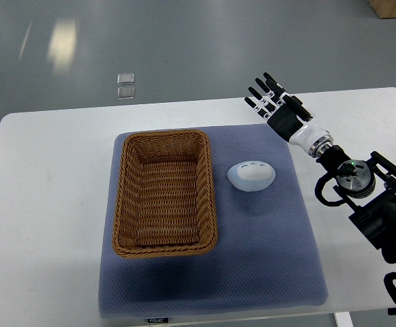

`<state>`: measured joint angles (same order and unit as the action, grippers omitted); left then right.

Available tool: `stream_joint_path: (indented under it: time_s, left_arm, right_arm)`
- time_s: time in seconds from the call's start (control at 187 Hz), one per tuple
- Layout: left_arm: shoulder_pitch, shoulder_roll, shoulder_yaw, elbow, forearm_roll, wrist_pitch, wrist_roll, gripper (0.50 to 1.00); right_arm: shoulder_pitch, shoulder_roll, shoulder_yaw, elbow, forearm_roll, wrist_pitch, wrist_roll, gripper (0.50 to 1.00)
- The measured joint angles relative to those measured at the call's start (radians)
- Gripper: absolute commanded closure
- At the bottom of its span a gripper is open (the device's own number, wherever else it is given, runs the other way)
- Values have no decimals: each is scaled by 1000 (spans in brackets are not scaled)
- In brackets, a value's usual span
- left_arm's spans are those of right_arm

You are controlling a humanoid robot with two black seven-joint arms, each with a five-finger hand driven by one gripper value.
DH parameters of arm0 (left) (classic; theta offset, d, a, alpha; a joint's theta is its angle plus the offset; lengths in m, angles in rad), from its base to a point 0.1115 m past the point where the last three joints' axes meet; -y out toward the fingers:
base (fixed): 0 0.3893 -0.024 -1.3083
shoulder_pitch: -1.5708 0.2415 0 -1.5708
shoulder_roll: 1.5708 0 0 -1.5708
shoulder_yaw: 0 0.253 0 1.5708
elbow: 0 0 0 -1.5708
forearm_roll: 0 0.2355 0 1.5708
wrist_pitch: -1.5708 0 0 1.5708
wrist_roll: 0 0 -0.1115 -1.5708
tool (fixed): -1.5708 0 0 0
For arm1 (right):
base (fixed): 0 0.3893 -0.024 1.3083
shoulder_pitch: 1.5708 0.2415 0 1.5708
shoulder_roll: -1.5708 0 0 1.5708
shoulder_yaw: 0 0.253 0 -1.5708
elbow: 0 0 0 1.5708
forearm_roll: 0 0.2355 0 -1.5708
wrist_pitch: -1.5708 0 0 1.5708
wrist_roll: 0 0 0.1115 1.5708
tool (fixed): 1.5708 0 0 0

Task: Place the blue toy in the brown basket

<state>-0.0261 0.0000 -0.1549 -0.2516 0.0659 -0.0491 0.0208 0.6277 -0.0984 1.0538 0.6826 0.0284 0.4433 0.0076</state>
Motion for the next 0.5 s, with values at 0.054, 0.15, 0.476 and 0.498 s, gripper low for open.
stream_joint_path:
  time_s: [0.054,0.15,0.476,0.498]
  left_arm:
    - [0,0,0,0,0,0,0,500]
    - [0,0,1,0,0,0,0,500]
    - [0,0,0,-1,-1,2,0,500]
    - [0,0,0,-2,-1,1,0,500]
  right_arm:
    - [0,0,0,0,-1,0,0,589]
    - [0,0,0,0,-1,0,0,589]
    - [22,-44,-52,33,-131,10,-7,589]
    - [28,-56,-62,45,-160,13,-8,589]
